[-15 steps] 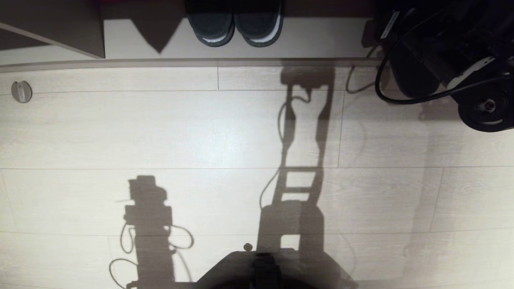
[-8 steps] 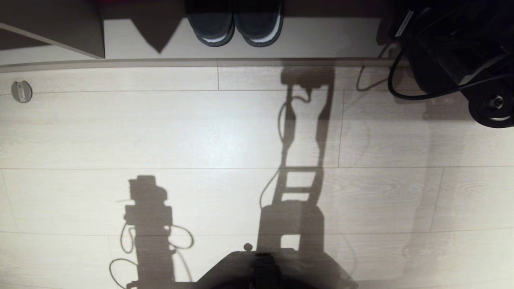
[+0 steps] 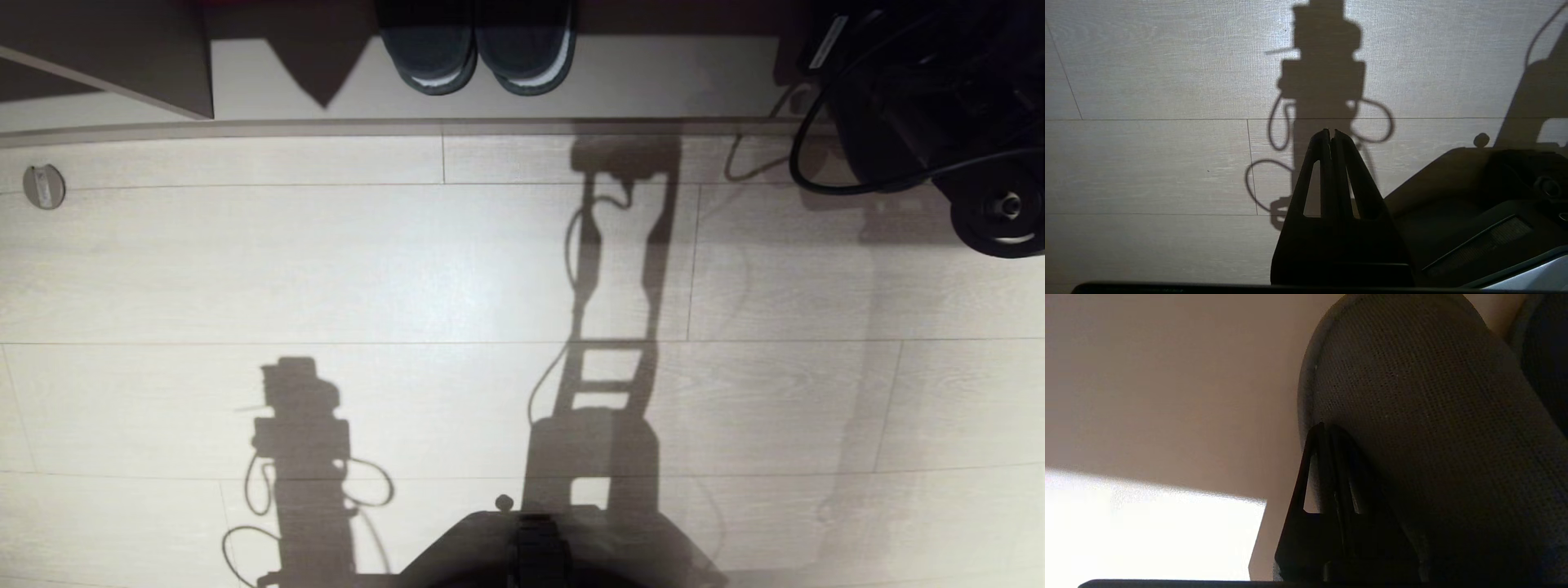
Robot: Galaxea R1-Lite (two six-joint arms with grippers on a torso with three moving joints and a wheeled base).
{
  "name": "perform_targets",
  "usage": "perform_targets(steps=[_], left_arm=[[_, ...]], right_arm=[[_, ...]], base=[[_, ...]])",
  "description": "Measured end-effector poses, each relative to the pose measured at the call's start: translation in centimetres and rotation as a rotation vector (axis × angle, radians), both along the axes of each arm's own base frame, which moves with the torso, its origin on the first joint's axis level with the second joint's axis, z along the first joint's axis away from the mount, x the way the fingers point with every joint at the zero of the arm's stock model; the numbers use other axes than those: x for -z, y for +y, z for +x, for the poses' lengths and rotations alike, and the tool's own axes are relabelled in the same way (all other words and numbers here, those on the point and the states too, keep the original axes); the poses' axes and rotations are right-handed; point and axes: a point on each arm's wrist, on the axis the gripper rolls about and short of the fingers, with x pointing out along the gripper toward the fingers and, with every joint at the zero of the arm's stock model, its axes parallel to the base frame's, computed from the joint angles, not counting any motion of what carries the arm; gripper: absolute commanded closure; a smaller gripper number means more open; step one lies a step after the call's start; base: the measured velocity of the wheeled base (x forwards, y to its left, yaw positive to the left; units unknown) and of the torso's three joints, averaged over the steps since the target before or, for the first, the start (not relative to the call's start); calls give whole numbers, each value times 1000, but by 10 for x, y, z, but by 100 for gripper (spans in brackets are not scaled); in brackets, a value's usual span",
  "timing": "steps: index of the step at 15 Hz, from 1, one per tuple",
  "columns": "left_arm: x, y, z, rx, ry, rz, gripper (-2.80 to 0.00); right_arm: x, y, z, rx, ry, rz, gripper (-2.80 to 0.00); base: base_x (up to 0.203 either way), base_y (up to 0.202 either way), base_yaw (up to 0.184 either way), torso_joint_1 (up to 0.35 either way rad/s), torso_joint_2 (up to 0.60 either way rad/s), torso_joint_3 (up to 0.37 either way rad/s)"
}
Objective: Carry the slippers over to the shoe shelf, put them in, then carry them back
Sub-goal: Place the slippers into the shoe cabinet
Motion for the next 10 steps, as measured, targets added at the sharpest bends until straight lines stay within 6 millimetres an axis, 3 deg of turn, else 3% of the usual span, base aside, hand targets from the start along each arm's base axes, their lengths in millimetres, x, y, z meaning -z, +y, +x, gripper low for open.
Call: perform_targets(steps=[4, 7, 10], left_arm=[[0, 0, 0, 0, 0, 0, 0], [0, 0, 0, 0, 0, 0, 0], [0, 0, 0, 0, 0, 0, 0]], right_arm=[[-1, 8, -16, -63, 12, 47, 0], [4, 7, -40, -82, 43, 51, 0], [24, 0, -72, -87, 117, 35, 0]], base=[[0, 0, 0, 0, 0, 0], [0, 0, 0, 0, 0, 0], [0, 0, 0, 0, 0, 0]])
